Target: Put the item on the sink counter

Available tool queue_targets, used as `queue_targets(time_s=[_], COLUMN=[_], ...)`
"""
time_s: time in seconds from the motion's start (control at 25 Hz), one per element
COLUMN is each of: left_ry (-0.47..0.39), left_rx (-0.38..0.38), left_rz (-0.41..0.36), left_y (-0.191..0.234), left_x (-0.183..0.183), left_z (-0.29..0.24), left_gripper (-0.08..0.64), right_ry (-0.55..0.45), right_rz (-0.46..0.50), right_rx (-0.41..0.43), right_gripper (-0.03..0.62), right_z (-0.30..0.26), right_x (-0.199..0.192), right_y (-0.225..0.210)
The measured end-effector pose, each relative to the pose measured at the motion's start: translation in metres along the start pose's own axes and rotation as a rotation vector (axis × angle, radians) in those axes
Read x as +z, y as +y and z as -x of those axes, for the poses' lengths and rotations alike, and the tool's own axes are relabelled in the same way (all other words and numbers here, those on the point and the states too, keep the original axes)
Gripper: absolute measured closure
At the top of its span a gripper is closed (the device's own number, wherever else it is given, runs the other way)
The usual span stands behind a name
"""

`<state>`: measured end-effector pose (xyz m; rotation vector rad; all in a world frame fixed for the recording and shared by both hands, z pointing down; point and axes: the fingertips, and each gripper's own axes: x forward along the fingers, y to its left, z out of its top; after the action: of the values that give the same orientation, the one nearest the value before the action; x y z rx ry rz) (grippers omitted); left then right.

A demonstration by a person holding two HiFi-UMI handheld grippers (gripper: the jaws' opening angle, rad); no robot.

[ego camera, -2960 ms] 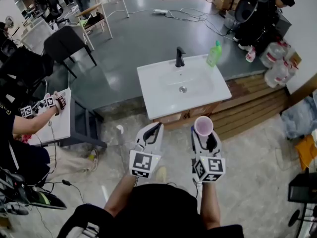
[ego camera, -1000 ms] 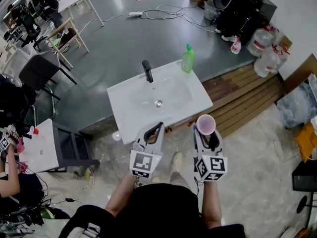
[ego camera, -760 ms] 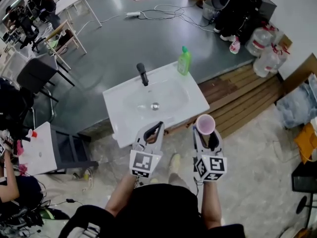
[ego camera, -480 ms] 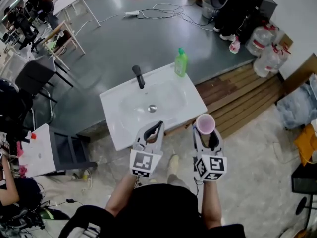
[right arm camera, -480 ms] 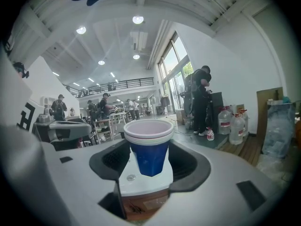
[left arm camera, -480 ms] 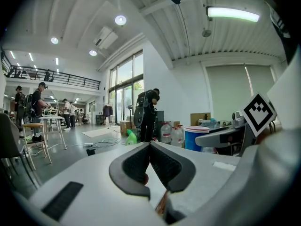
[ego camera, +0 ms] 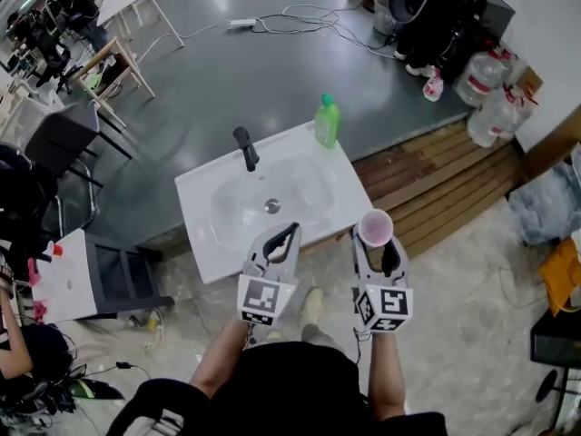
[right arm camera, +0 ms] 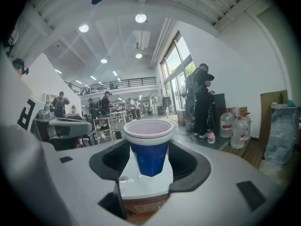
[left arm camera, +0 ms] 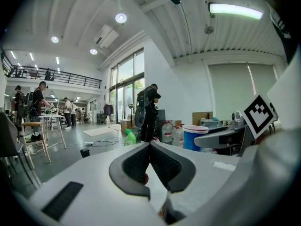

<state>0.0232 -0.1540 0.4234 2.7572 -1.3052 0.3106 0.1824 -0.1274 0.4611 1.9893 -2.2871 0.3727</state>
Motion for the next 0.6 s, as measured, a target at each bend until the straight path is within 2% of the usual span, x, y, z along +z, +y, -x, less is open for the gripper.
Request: queue_targets(time_s=[0.6], left_ry=[0.033], left_rx=[0.027], left_rz=[0.02], left_y=[0.011], left_x=[-0.022], left_z=[-0.064], left_gripper=[0.558], right_ry=[0.03], right_rz=[0.01], right_rx=[0.051], right_gripper=[0.336], right_z=[-0.063], right_x=[-0.023], right_y=[-0.031])
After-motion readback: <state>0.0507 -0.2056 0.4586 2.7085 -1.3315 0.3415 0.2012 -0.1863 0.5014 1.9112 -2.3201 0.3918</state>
